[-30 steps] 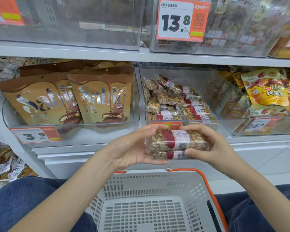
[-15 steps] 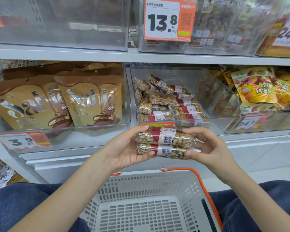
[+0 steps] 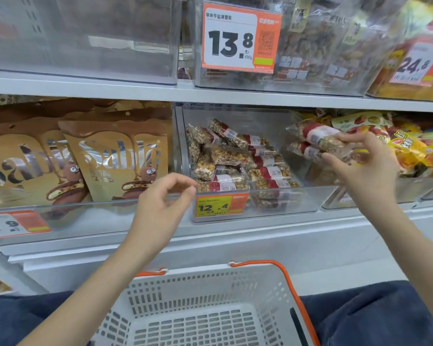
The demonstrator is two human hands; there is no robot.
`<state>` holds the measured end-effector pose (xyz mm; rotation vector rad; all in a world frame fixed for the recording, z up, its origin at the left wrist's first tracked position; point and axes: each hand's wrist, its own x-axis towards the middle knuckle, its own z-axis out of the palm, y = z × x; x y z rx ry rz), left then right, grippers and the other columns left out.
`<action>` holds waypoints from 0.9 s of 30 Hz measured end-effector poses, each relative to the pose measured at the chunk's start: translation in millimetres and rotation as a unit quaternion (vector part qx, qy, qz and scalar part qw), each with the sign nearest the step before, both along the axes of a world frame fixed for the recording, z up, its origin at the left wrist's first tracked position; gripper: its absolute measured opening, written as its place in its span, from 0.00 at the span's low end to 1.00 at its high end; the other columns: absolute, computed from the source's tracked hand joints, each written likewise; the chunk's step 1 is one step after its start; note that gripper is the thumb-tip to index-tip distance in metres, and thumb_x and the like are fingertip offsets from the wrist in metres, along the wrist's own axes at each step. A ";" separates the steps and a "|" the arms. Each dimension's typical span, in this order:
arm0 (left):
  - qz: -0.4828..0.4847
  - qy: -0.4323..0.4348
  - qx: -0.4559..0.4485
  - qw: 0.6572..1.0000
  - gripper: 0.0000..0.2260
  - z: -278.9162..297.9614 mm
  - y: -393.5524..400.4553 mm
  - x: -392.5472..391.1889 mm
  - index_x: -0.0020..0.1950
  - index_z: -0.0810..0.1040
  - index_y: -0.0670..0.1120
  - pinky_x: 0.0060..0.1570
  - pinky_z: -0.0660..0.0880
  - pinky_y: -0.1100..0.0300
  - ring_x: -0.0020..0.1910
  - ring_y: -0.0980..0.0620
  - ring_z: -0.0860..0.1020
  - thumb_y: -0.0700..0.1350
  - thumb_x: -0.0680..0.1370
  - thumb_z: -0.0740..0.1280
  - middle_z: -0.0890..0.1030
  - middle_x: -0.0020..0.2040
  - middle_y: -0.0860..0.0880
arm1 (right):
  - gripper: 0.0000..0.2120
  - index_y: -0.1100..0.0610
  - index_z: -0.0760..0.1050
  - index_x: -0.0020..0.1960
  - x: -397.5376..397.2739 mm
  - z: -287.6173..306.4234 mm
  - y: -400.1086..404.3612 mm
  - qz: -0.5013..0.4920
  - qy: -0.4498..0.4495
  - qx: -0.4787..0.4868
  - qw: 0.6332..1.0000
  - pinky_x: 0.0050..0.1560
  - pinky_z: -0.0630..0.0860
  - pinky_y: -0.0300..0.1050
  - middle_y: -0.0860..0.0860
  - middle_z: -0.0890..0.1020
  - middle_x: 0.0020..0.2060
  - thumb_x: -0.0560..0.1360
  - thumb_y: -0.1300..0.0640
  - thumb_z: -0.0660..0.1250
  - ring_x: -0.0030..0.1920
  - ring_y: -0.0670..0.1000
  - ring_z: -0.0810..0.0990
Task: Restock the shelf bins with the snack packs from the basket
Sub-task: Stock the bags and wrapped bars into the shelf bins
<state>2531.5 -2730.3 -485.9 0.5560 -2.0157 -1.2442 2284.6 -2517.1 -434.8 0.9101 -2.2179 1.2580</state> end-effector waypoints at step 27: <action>-0.006 -0.076 -0.327 0.942 0.07 -39.4 -18.7 -7.5 0.42 0.78 0.56 0.48 0.71 0.47 0.50 0.51 0.72 0.51 0.73 0.60 0.73 0.48 0.61 | 0.43 0.52 0.44 0.78 -130.7 -40.0 -111.1 0.007 0.109 0.661 0.742 0.61 0.72 0.49 0.54 0.55 0.77 0.73 0.65 0.67 0.72 0.57 0.64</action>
